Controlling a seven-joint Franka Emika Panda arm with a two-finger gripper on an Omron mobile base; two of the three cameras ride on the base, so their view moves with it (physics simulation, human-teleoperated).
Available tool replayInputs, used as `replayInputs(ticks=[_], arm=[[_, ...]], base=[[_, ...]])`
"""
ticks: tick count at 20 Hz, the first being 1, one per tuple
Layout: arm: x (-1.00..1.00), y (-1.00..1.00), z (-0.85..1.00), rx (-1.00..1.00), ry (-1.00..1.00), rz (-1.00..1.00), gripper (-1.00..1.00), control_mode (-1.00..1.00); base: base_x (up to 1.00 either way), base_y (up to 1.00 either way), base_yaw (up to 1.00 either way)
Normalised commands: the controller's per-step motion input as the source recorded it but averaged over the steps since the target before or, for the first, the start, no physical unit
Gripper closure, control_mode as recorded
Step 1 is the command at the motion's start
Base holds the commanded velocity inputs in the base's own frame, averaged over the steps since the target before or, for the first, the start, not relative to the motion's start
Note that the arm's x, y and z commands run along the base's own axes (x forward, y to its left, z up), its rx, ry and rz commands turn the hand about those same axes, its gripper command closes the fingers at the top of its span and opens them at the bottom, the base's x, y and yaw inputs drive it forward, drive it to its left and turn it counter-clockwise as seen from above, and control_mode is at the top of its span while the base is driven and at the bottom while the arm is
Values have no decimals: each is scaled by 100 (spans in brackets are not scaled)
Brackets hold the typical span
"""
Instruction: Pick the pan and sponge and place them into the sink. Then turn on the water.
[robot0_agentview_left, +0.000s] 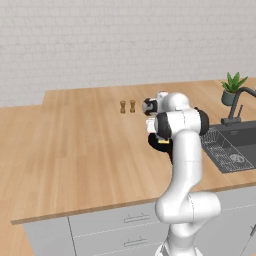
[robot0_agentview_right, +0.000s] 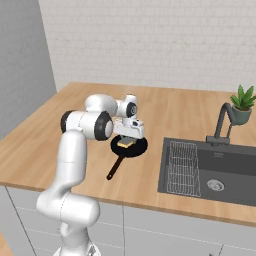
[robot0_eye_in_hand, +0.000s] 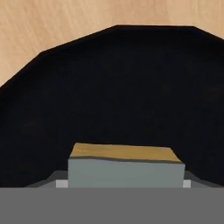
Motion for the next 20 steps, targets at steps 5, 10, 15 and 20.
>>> replayInputs(ticks=[5, 10, 15, 20], arm=[[0, 4, -37, 0, 0, -6, 100, -100], [0, 0, -17, 0, 0, -1, -100, -100], [-6, 0, 22, 0, -2, 0, -100, -100], [-27, 0, 35, 0, -9, 0, -100, -100]], base=[[0, 0, 0], [0, 0, 0], [0, 0, 0], [0, 0, 0]])
